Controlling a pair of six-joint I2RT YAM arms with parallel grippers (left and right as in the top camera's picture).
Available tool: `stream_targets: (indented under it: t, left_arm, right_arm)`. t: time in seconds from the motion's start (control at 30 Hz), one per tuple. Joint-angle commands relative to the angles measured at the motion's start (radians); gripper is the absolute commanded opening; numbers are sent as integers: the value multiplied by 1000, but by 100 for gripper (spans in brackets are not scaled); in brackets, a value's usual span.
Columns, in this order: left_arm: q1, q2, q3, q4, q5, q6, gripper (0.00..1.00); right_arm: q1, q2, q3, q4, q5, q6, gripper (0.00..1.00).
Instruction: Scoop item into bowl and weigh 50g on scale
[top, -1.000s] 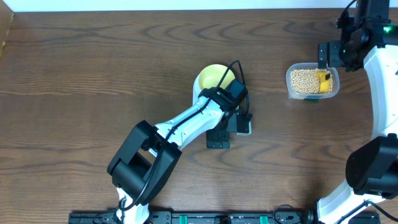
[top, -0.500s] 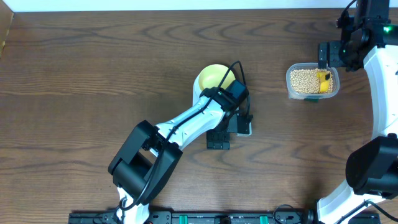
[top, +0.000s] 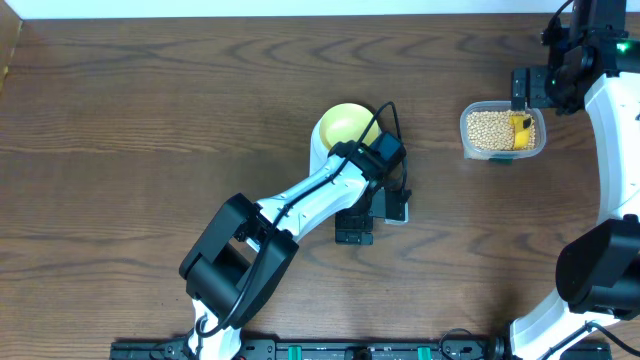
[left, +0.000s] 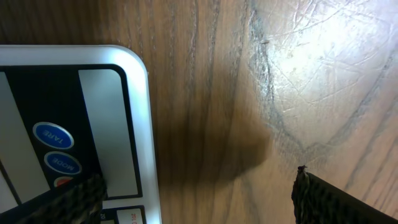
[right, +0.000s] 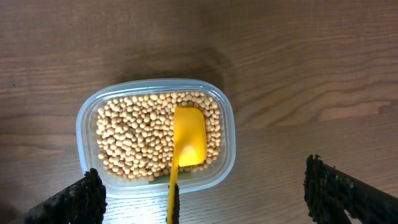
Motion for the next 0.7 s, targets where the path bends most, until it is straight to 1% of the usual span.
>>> stream_targets:
  t: [0.0,0.07,0.13,0.2,0.37,0.5,0.67]
  left_arm:
    - [-1,40,12,-29,52,17,98]
    - [-6,39,45,-83,98,17,98]
    - [-6,26,94,-146,175,16,97]
    - [-6,-2,136,-165,232,-24,98]
    - [3,-110,220,-237,234,-99,98]
    - [58,-215,227,-232,220,-237,98]
    - [185,-294,227,-204,206,-497,98]
  right_arm:
    - [-3,-5,11,-3,8,1,99]
    - [-3,-5,11,-3,8,1,99]
    - [-3,-5,11,-3,8,1,99]
    - [-3,-5,11,-3,8,1,99]
    - [-3,-5,11,-3,8,1,99]
    - [-3,-5,11,-3,8,1,99]
    - [-3,-5,11,-3,8,1,99]
